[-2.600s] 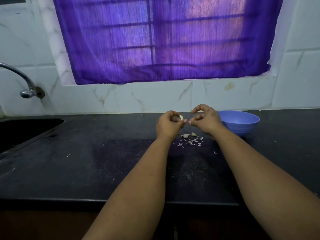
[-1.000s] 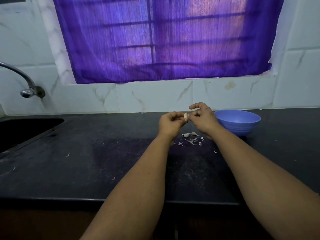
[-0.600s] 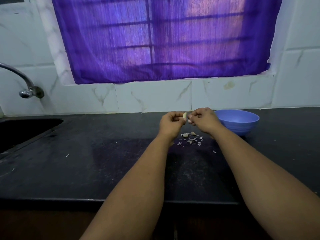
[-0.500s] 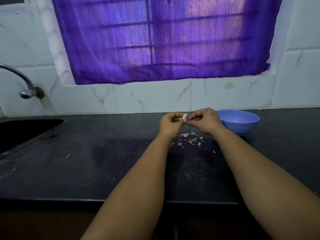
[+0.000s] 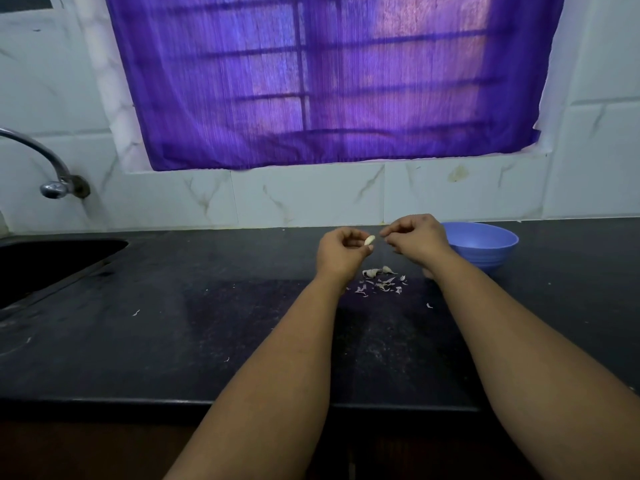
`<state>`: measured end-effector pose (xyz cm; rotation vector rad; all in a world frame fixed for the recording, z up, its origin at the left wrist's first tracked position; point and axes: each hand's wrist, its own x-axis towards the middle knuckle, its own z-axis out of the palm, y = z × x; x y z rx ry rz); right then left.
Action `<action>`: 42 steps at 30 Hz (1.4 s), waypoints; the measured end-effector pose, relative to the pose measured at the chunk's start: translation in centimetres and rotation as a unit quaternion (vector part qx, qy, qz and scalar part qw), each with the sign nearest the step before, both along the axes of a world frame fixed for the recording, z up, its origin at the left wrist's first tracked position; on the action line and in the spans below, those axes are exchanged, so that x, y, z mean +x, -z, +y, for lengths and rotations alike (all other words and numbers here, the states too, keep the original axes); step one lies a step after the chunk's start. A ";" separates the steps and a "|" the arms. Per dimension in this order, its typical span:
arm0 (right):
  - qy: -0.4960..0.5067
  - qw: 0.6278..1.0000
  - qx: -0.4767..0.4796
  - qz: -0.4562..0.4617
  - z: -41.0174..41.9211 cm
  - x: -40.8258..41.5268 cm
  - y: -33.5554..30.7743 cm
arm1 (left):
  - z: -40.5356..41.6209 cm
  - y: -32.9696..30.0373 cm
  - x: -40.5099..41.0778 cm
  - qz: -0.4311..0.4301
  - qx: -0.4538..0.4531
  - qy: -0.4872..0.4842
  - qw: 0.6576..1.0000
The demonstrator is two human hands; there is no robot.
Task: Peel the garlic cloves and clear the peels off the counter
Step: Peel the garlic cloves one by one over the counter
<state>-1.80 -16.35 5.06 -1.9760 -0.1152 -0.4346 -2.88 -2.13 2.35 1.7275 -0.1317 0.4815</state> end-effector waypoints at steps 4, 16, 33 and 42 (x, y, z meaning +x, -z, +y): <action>-0.080 0.986 0.133 0.057 0.9 0.0 -0.5 | 0.1 0.1 0.2 -0.021 0.027 -0.010 0.999; -0.127 0.975 0.177 0.038 0.4 0.0 0.3 | -0.3 0.4 -0.1 -0.009 0.032 0.032 0.999; -0.141 0.970 0.192 0.052 0.7 -0.4 0.3 | 0.3 0.6 0.6 -0.053 0.103 -0.016 0.993; -0.109 0.979 0.166 0.044 0.7 0.0 0.3 | 0.2 0.5 0.6 -0.045 0.096 -0.012 0.994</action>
